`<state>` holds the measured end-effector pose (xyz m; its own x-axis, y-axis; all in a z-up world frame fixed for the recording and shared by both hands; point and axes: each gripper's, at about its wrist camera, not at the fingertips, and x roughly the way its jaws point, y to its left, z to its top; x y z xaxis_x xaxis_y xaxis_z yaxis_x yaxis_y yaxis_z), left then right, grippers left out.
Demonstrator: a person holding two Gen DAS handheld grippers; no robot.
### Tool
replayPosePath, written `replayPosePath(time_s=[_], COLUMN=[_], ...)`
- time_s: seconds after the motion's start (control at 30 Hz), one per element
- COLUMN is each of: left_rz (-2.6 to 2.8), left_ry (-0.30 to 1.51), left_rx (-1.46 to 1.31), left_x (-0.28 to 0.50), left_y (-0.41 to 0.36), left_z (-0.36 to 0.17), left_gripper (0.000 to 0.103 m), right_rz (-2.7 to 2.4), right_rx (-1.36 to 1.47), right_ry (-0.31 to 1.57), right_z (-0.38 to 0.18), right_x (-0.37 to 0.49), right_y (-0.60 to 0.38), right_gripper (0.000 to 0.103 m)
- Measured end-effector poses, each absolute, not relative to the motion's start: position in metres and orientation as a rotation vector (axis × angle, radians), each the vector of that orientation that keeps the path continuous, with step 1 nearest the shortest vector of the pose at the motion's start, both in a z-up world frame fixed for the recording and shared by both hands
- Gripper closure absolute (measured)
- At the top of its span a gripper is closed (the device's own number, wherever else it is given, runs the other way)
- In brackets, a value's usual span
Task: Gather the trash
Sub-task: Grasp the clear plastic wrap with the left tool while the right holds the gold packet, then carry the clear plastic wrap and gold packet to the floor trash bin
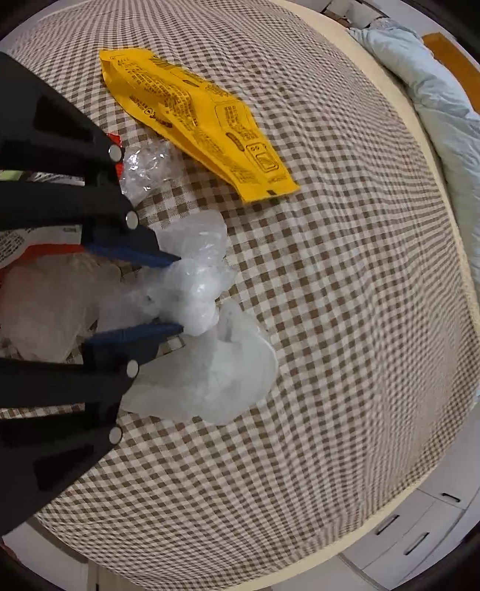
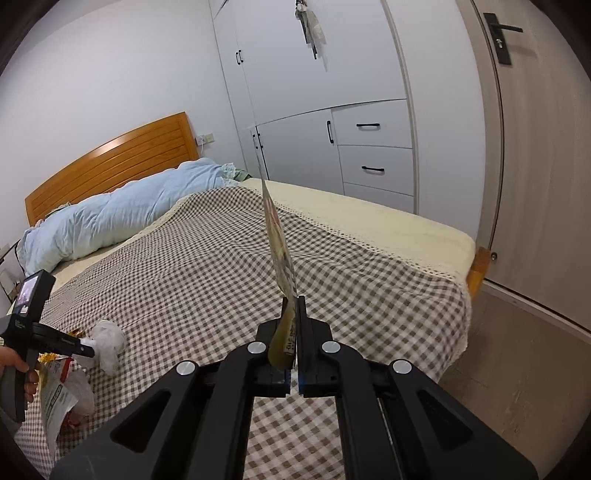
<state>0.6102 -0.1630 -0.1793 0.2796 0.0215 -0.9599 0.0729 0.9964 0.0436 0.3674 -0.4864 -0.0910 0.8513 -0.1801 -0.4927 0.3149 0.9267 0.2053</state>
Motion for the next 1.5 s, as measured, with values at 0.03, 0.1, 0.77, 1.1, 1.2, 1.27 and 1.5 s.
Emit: replayPosePath(time_s=[0.03, 0.1, 0.77, 1.1, 1.2, 1.27, 1.5], left_rz=[-0.03, -0.021, -0.067, -0.113, -0.121, -0.121, -0.115], left_ry=[1.275, 1.256, 1.058, 0.983, 0.969, 0.957, 0.945], left_rx=[0.081, 0.081, 0.067, 0.052, 0.039, 0.033, 0.013], left_x=[0.607, 0.603, 0.53, 0.46, 0.435, 0.419, 0.37], left_y=[-0.162, -0.161, -0.158, -0.162, -0.154, -0.146, -0.121], left_z=[-0.176, -0.17, -0.085, -0.057, -0.048, -0.044, -0.038], left_gripper=[0.08, 0.081, 0.081, 0.081, 0.081, 0.081, 0.081], right_rz=[-0.264, -0.261, -0.199, -0.141, -0.116, -0.101, -0.044], right_rx=[0.282, 0.278, 0.232, 0.261, 0.223, 0.2, 0.14], right_ry=[0.487, 0.486, 0.431, 0.456, 0.427, 0.406, 0.369], right_z=[-0.091, -0.09, -0.077, -0.087, -0.077, -0.069, -0.056], right_x=[0.367, 0.365, 0.356, 0.342, 0.331, 0.32, 0.281], right_y=[-0.487, -0.487, -0.471, -0.46, -0.446, -0.438, -0.411], right_gripper=[0.101, 0.101, 0.101, 0.101, 0.101, 0.101, 0.101])
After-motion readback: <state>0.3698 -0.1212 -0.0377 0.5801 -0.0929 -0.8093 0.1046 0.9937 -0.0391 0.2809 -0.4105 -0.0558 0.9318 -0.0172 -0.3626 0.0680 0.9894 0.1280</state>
